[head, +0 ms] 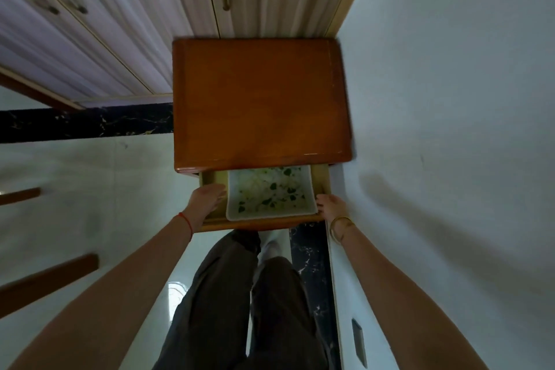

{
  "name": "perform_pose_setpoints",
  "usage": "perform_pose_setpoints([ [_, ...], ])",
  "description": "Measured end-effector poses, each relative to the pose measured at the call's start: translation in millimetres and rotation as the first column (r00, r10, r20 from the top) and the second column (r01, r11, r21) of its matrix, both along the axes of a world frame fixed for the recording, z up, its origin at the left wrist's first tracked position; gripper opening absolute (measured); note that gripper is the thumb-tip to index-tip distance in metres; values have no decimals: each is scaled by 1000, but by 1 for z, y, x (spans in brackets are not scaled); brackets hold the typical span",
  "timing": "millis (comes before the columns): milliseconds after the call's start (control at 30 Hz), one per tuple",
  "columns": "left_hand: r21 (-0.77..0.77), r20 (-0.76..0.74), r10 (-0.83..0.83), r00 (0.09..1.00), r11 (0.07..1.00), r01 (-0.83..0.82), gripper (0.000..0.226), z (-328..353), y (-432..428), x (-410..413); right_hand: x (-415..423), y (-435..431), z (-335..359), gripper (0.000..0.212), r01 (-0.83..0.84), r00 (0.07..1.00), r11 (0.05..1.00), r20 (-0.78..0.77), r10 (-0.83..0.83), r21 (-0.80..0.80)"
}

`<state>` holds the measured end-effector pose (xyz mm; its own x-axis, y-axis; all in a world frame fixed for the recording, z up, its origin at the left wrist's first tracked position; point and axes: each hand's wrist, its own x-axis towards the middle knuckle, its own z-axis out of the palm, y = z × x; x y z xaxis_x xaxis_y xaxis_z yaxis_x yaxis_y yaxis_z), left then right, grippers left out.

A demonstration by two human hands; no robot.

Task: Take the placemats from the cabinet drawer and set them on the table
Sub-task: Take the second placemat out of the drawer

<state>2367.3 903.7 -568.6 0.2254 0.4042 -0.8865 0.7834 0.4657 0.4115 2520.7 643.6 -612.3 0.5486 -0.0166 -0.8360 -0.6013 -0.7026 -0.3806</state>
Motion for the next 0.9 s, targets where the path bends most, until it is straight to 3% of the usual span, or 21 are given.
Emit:
perform_pose_setpoints([
  [100, 54, -32, -81, 996, 995, 83, 14, -40, -12, 6, 8, 6, -32, 35, -145, 989, 988, 32, 147, -49],
  [267, 70, -49, -249, 967, 965, 252, 50, -109, -19, 11, 23, 8, -97, 27, -214, 974, 973, 60, 219, -87],
  [400, 29, -85, -253, 964, 966, 256, 61, -150, -22, 13, 29, 4, -145, 43, -298, 953, 940, 11, 304, -165],
  [533, 12, -127, -218, 968, 975, 221, 66, -177, -23, 12, 34, -1, -168, 47, -258, 966, 951, -24, 258, -171],
  [800, 41, -237, -163, 958, 983, 177, 44, -192, -21, -2, 40, -1, -178, 41, -233, 972, 955, -13, 235, -182],
  [900, 33, -215, -102, 971, 993, 111, 22, -194, -20, -8, 42, -3, -175, 38, -206, 977, 963, 18, 212, -172],
])
